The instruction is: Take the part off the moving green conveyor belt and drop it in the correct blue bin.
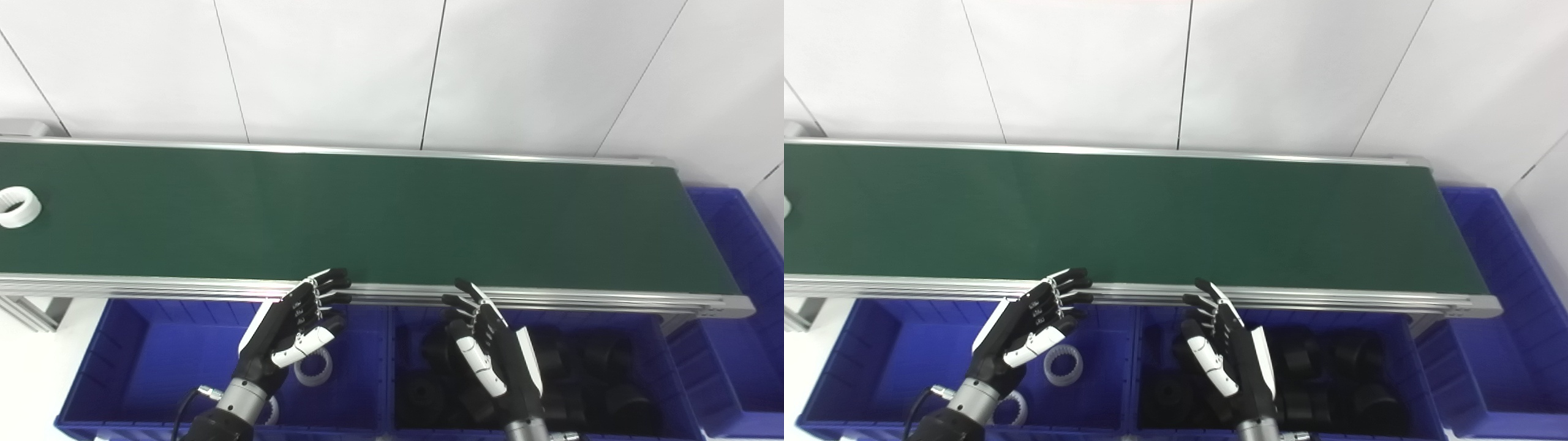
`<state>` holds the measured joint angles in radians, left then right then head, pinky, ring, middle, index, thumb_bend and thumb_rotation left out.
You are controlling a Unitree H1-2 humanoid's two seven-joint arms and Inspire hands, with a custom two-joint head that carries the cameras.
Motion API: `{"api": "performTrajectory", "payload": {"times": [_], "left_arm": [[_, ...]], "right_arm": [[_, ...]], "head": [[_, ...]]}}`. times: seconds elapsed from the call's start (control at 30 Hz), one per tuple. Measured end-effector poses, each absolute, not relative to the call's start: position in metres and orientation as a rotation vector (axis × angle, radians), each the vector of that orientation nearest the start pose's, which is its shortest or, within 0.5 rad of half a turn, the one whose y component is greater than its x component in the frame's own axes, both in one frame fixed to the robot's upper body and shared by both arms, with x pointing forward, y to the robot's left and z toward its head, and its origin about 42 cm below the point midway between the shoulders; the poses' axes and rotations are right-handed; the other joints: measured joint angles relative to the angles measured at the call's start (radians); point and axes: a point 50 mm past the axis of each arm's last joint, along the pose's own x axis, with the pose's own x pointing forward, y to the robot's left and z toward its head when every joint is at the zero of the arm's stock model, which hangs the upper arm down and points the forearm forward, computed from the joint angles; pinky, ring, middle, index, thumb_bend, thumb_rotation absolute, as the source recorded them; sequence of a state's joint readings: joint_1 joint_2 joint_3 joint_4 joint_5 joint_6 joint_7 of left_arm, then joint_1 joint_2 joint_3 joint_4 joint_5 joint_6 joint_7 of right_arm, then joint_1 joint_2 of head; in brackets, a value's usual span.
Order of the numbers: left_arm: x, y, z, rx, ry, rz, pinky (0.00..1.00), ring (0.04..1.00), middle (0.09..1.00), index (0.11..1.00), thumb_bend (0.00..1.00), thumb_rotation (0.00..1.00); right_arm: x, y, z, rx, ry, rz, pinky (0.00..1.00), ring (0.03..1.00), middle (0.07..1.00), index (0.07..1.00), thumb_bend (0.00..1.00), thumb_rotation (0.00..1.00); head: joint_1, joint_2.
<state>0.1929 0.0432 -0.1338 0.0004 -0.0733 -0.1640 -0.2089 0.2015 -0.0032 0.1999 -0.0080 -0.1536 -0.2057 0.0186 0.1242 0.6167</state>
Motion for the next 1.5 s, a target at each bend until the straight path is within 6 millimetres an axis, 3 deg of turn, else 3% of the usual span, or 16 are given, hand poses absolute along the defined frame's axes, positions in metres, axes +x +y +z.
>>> {"api": "performTrajectory", "payload": {"times": [0.17, 0.23, 0.3, 0.67, 1.2, 1.33, 1.5], "left_arm": [[0.208, 0.175, 0.049, -0.056, 0.035, -0.294, 0.66, 0.741, 0.799, 0.807, 0.82, 0.49], [0.207, 0.172, 0.047, -0.047, 0.035, -0.293, 0.65, 0.735, 0.794, 0.805, 0.81, 0.48], [0.207, 0.17, 0.047, -0.036, 0.021, -0.292, 0.64, 0.728, 0.788, 0.803, 0.82, 0.48], [0.205, 0.17, 0.035, -0.009, 0.038, -0.283, 0.63, 0.705, 0.773, 0.79, 0.85, 0.47], [0.211, 0.174, 0.033, 0.0, 0.035, -0.282, 0.6, 0.686, 0.758, 0.789, 0.86, 0.45], [0.22, 0.182, 0.055, 0.025, -0.045, -0.284, 0.59, 0.669, 0.738, 0.772, 0.89, 0.44], [0.254, 0.197, 0.129, 0.1, -0.273, -0.292, 0.6, 0.67, 0.738, 0.789, 0.89, 0.41]], "right_arm": [[0.205, -0.179, 0.059, -0.135, -0.016, 0.186, 0.66, 0.745, 0.79, 0.889, 0.43, 0.73], [0.204, -0.182, 0.06, -0.142, -0.023, 0.189, 0.65, 0.743, 0.786, 0.892, 0.4, 0.72], [0.204, -0.183, 0.06, -0.144, -0.026, 0.188, 0.65, 0.742, 0.785, 0.894, 0.39, 0.72], [0.204, -0.184, 0.058, -0.129, -0.019, 0.185, 0.65, 0.743, 0.79, 0.9, 0.39, 0.71], [0.208, -0.183, 0.051, -0.123, -0.017, 0.191, 0.64, 0.734, 0.785, 0.888, 0.38, 0.65], [0.21, -0.183, 0.048, -0.123, -0.019, 0.195, 0.65, 0.733, 0.784, 0.887, 0.38, 0.64], [0.213, -0.182, 0.044, -0.125, -0.015, 0.199, 0.66, 0.741, 0.791, 0.893, 0.37, 0.65]], "head": [[0.124, -0.078], [0.124, -0.078], [0.144, -0.107], [0.144, -0.143], [0.146, -0.173], [0.156, -0.183], [0.169, -0.199]]}}
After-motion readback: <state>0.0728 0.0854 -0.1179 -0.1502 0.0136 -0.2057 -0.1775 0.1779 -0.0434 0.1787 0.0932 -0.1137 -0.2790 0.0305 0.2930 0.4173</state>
